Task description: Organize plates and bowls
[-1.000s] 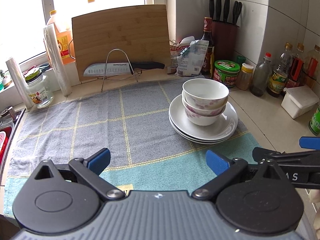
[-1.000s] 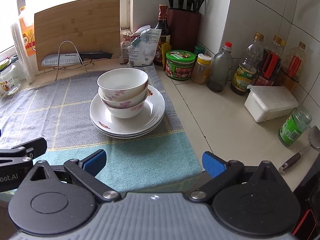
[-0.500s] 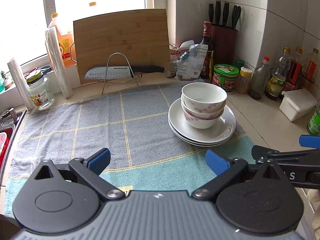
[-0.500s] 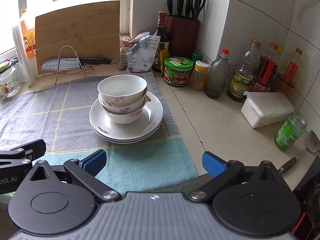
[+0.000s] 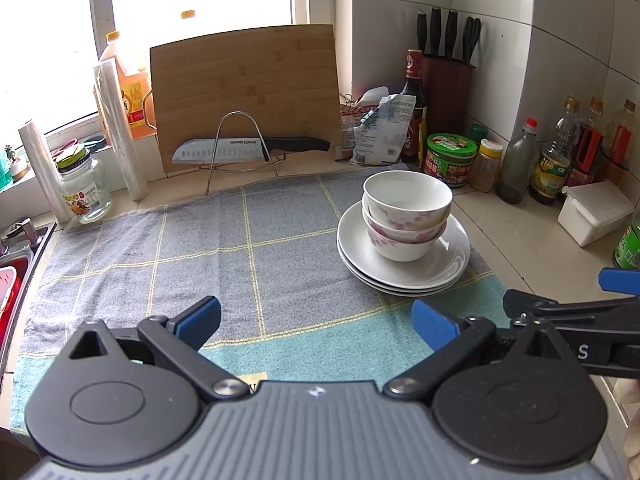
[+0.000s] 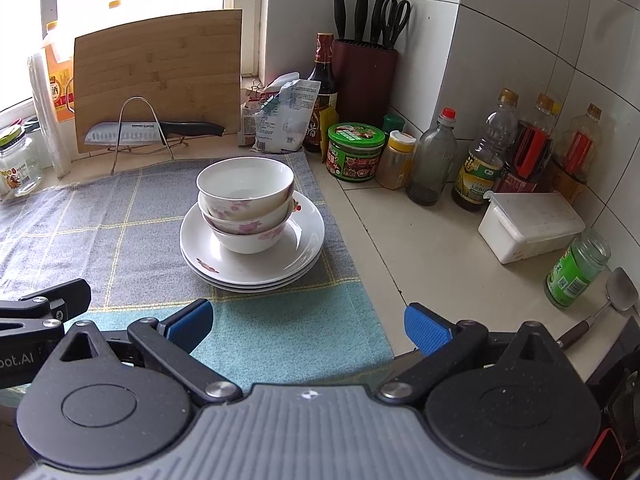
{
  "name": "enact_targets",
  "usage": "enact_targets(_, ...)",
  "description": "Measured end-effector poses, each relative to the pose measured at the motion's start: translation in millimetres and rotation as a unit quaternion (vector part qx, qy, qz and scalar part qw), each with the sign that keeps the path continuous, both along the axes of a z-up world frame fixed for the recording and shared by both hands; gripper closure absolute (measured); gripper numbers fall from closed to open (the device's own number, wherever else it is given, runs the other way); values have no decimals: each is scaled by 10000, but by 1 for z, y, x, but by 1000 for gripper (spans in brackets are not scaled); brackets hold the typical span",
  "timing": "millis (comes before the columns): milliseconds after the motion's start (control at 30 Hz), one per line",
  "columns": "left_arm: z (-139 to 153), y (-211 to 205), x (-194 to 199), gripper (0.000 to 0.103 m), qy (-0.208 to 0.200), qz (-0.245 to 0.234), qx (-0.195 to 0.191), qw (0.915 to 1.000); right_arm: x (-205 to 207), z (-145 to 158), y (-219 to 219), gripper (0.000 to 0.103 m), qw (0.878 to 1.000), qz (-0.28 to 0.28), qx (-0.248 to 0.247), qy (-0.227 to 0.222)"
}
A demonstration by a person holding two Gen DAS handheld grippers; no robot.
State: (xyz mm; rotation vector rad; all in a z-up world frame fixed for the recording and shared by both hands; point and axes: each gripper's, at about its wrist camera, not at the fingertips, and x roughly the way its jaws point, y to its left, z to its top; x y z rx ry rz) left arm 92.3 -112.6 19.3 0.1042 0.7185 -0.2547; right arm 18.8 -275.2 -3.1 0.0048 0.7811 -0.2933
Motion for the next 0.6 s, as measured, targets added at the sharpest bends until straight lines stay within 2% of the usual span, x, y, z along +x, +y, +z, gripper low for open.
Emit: enact_targets(600,3,-1,-1,2,-51,-10,7,10000,0,3,-2,0,10000,22,-48,-60)
